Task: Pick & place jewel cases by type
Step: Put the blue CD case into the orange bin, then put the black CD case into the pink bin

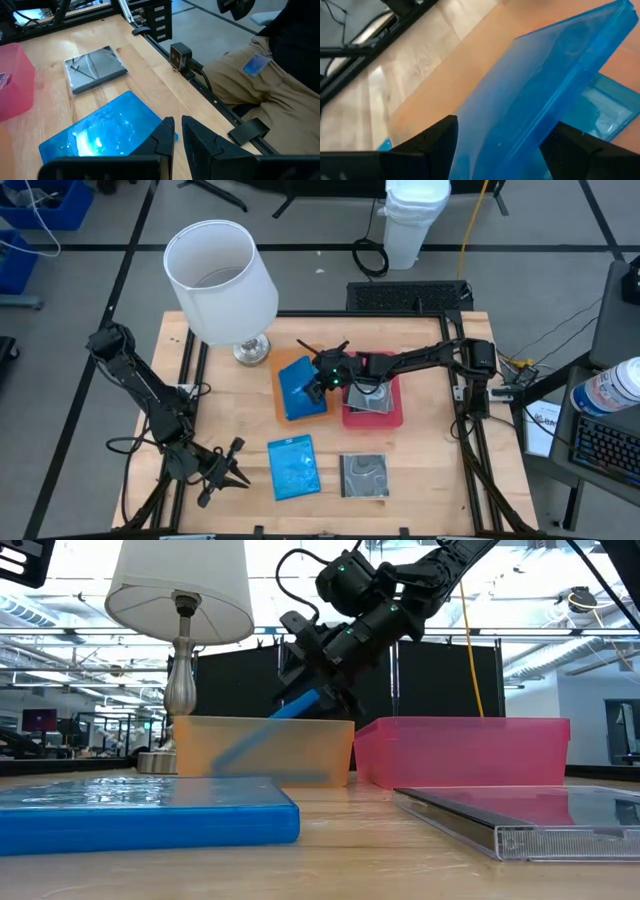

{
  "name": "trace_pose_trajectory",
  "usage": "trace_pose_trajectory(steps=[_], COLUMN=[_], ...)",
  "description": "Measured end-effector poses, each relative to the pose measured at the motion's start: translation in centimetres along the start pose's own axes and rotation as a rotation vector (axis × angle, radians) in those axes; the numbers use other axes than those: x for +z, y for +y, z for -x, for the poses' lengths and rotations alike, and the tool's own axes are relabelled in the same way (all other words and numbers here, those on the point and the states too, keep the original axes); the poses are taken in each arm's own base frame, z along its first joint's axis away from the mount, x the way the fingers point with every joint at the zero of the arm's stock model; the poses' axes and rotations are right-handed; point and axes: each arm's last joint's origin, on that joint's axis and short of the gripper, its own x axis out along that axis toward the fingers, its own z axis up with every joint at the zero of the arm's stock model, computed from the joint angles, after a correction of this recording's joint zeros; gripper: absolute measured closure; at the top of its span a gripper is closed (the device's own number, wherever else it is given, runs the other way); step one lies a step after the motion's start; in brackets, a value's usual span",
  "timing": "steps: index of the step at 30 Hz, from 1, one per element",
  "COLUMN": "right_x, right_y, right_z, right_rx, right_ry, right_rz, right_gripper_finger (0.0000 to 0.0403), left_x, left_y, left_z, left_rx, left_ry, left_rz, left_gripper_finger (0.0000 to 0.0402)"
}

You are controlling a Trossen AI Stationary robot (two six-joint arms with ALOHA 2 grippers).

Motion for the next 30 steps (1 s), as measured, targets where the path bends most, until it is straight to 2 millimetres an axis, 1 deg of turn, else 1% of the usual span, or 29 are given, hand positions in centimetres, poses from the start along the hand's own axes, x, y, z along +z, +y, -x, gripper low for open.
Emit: trace_pose_trajectory(steps=[8,13,17,20,24,27,30], right_x=[-0.4,-1.0,-0.7,-0.3,0.6,0.5,-0.3], right_y=[-0.4,-0.7,-0.1,0.9,2.7,4.6,7.5], right_z=[0.0,0.1,0.4,0.6,1.8,3.6,5.9], right_rx=[-0.052,-0.140,-0.163,-0.178,-0.236,-0.237,-0.174], right_ry=[0.035,0.084,0.110,0.115,0.138,0.162,0.156], right_rz=[0.109,0.210,0.274,0.313,0.399,0.492,0.590], right_gripper_finger=[0.0155,0.0154,0.0154,0.0154,0.0155,0.0163,0.0188], left_x=[0.0,0.0,0.0,0.0,0.2,0.2,0.2], left_y=[0.0,0.0,0.0,0.0,0.0,0.0,0.0], left_z=[0.0,0.0,0.0,0.0,0.0,0.0,0.0], left_rx=[0.000,0.000,0.000,0.000,-0.001,-0.001,0.006], left_ry=[0.000,0.000,-0.001,-0.005,-0.015,-0.016,-0.020], left_rz=[0.000,-0.001,-0.014,-0.026,-0.026,-0.024,-0.018], left_gripper_finger=[0.0360,0.0360,0.0360,0.0360,0.0360,0.0360,0.0360])
